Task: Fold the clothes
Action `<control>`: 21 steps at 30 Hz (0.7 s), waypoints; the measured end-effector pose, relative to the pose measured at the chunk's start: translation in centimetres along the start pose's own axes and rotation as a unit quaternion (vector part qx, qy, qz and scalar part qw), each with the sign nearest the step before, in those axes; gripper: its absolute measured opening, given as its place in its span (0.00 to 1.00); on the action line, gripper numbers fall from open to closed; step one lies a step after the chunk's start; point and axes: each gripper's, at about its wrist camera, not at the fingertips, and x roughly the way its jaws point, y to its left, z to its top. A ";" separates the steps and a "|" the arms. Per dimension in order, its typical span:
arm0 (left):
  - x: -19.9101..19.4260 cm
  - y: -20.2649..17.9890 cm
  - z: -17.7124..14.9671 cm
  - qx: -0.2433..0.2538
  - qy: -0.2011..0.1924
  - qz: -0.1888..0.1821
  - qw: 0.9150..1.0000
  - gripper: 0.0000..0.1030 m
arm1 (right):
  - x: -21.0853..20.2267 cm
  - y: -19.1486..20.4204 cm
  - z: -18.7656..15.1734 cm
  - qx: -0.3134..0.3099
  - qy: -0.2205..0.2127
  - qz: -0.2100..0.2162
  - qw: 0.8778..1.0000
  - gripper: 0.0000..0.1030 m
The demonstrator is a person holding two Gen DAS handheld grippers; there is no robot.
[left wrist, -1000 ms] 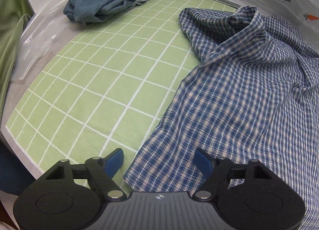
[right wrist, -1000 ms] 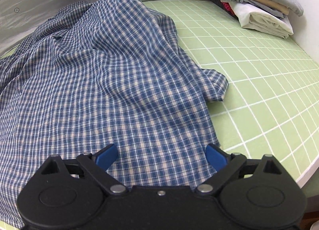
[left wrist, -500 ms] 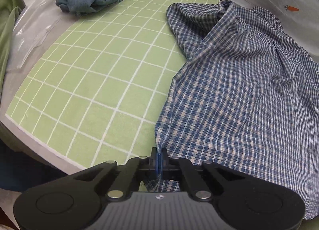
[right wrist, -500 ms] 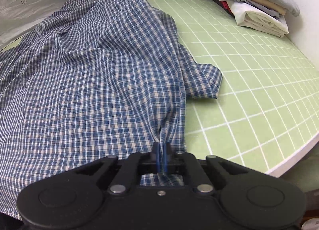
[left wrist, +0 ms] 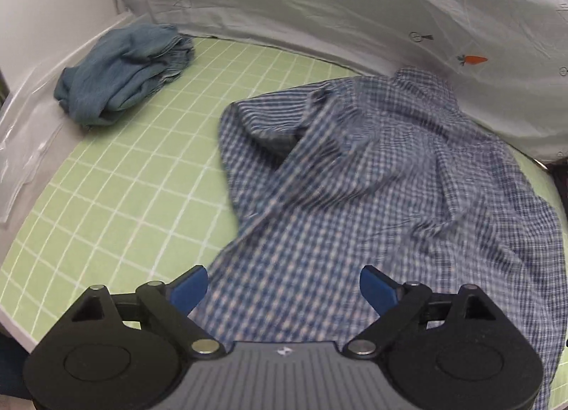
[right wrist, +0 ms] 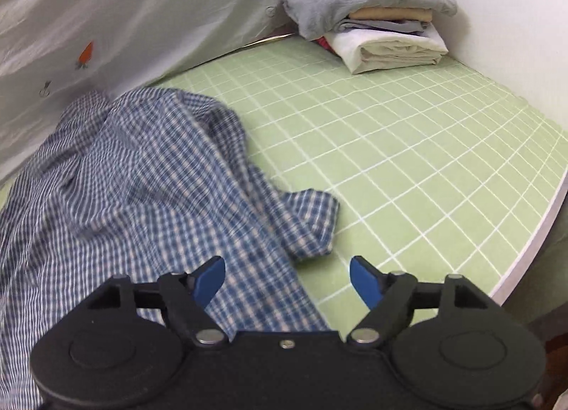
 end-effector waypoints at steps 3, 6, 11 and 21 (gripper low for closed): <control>0.4 -4.2 0.0 -0.006 0.000 -0.002 1.000 0.94 | 1.3 -2.0 1.7 0.017 0.009 -0.003 1.000 0.76; 1.0 -8.2 -0.2 -0.011 0.012 -0.008 1.000 0.94 | 3.1 -4.2 2.9 0.027 0.018 -0.001 0.999 0.76; 1.0 -14.3 -0.1 0.021 0.011 -0.007 1.000 0.94 | 7.1 -5.6 4.0 0.012 0.074 0.065 0.995 0.52; 5.3 -21.6 1.5 0.050 0.043 -0.011 0.998 0.94 | 8.7 -4.4 6.1 -0.116 0.064 0.157 0.979 0.06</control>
